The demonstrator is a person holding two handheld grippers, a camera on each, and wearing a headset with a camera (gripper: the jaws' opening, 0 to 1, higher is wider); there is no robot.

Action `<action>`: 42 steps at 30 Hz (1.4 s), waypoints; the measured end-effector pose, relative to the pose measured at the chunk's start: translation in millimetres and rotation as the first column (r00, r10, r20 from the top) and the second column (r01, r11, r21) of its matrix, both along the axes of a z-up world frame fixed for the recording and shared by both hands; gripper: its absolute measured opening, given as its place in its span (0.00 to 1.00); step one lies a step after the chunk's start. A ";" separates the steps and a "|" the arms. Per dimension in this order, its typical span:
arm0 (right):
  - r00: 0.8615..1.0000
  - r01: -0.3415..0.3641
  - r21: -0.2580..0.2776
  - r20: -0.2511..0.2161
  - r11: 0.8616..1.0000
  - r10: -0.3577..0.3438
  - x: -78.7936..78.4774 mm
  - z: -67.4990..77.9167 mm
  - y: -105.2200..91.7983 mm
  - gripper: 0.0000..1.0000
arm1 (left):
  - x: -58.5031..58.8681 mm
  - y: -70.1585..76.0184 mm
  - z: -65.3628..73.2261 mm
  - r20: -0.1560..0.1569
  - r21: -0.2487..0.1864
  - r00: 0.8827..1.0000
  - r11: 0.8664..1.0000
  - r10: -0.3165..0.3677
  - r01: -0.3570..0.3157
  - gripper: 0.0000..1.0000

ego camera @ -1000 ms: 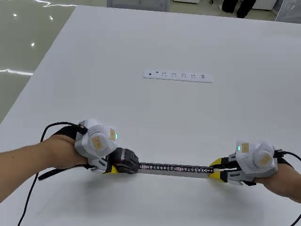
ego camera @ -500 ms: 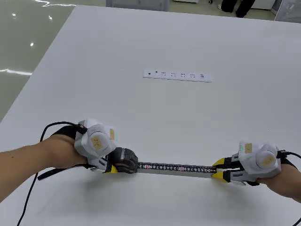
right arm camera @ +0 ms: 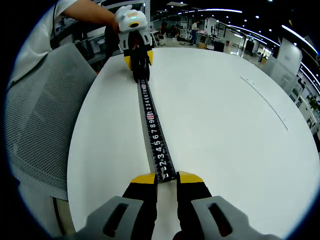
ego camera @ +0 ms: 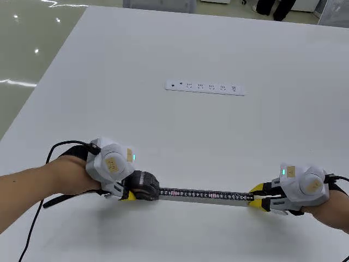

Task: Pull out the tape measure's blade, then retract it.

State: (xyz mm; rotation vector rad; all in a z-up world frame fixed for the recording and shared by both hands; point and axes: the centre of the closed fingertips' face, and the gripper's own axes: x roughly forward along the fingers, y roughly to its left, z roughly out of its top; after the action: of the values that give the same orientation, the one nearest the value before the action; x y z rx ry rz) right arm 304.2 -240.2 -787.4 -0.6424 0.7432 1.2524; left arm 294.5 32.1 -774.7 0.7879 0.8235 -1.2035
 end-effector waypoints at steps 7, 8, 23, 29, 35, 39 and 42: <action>1.000 0.003 -0.002 -0.003 1.000 -0.003 -0.8 0.1 -2.3 0.10 | -0.1 -0.2 0.1 0.002 0.000 1.000 1.000 0.000 0.000 0.31; 1.000 0.003 -0.008 0.000 1.000 -0.003 -0.2 -0.7 -5.3 0.10 | 0.1 -0.5 0.0 0.002 0.000 1.000 1.000 0.001 -0.001 0.31; 0.999 0.018 -0.010 -0.029 1.000 -0.018 -0.5 -3.8 -6.6 0.10 | -0.3 -1.3 -0.6 0.001 -0.007 1.000 1.000 0.001 -0.001 0.31; 0.998 0.021 -0.004 -0.064 1.000 -0.021 0.1 -3.5 -6.3 0.10 | -0.5 -1.8 -0.5 -0.002 -0.004 1.000 1.000 -0.001 0.001 0.31; 0.996 -0.008 -0.027 -0.084 1.000 0.005 0.1 -4.3 -5.9 0.10 | -0.1 -2.8 -0.6 -0.014 0.009 1.000 1.000 -0.010 0.010 0.31; 0.996 0.004 -0.016 -0.086 1.000 -0.005 -0.2 -3.6 -6.2 0.10 | -0.1 -3.4 -0.4 -0.012 0.005 1.000 1.000 -0.006 0.006 0.31; 0.996 0.002 -0.020 -0.084 1.000 -0.004 -0.2 -3.7 -6.0 0.11 | 0.2 -3.5 -0.2 -0.014 0.003 1.000 1.000 -0.004 0.004 0.31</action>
State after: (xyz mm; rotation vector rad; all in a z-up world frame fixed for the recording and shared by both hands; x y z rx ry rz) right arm 304.0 -246.2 -791.1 -0.6070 0.8273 1.2767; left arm 294.6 28.5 -774.9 0.7853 0.8356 -1.2128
